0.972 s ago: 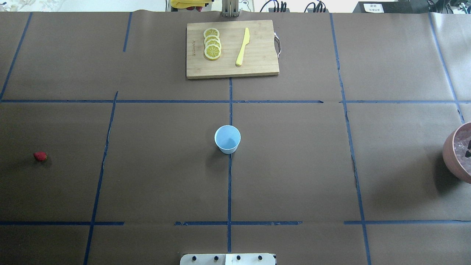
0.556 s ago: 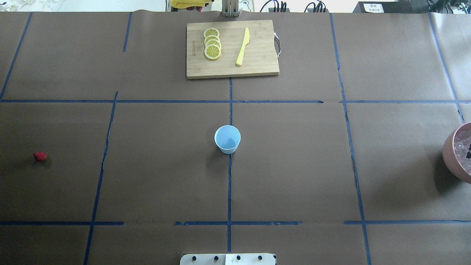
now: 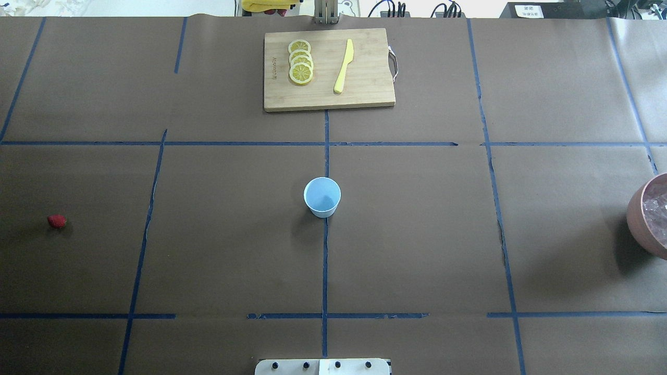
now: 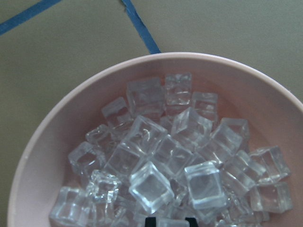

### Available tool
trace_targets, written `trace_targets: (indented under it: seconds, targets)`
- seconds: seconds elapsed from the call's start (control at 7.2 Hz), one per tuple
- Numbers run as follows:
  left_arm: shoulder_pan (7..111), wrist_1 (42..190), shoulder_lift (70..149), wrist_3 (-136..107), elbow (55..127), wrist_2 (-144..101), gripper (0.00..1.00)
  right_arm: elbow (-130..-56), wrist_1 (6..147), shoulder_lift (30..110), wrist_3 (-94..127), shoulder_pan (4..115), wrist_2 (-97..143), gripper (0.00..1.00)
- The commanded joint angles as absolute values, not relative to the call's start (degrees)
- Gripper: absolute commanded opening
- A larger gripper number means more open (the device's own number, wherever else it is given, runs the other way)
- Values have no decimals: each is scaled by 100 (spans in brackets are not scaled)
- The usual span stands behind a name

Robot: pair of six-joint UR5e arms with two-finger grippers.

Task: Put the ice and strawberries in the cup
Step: 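Grasp an ice cube from the pink bowl with the right gripper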

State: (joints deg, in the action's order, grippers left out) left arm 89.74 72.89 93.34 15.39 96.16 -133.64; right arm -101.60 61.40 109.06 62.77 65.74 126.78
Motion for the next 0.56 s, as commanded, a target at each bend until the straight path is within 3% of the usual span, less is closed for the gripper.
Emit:
trace_targets:
  seconds: [0.0, 0.42]
  targets:
    - [8974, 7286, 9334, 1538, 9615, -13377, 100, -10911, 6178, 11152, 6284, 6600, 12709, 2]
    - [8982, 7295, 9325, 1582, 9624, -13395, 100, -11600, 6187, 10813, 6624, 6548, 13093, 3]
